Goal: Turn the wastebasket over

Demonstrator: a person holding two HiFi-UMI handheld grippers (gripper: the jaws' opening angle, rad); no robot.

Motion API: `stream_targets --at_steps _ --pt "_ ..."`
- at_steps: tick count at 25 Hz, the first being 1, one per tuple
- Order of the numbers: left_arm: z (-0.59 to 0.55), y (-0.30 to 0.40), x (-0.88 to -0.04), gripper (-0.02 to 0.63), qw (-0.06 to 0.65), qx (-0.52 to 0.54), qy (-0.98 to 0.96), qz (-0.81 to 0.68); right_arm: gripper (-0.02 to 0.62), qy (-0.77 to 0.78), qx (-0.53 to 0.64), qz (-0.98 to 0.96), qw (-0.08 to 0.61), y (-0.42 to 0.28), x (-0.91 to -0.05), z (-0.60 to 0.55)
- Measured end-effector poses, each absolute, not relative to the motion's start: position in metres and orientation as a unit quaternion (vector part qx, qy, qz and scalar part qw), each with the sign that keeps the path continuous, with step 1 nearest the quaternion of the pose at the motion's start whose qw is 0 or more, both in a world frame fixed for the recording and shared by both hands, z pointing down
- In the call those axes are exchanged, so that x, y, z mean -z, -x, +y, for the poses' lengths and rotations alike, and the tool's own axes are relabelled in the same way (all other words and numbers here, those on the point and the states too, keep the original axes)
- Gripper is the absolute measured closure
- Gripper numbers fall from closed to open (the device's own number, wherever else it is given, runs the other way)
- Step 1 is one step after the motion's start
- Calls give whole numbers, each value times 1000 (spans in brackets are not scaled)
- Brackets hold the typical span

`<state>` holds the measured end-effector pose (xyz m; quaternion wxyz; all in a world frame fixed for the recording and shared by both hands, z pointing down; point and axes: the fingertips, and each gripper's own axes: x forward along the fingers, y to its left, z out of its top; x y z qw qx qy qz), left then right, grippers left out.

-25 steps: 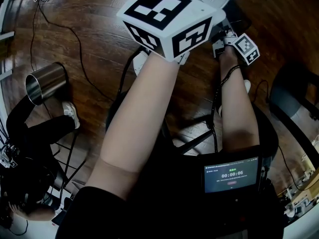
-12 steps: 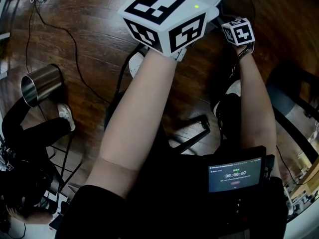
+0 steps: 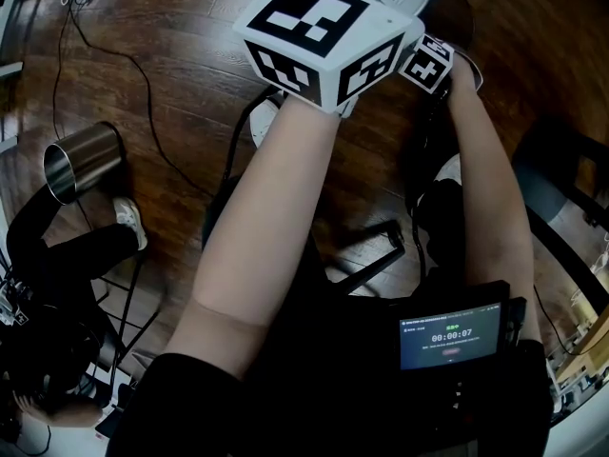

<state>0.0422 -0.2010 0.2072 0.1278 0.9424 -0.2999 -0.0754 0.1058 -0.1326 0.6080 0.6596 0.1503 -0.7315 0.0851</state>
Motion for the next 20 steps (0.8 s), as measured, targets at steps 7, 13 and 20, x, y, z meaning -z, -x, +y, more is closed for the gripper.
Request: stream_targets --at_steps 7,13,20 --pt "-198 -46 -213 603 103 42 -950 -291 529 -213 -116 -769 591 -103 -574 -133" --pt "-193 -46 -217 603 91 24 -952 -291 573 -366 -109 -827 413 -118 -455 -156" --pt "-178 -61 -242 603 99 -7 -957 -272 584 -498 -75 -845 181 -132 -291 -138"
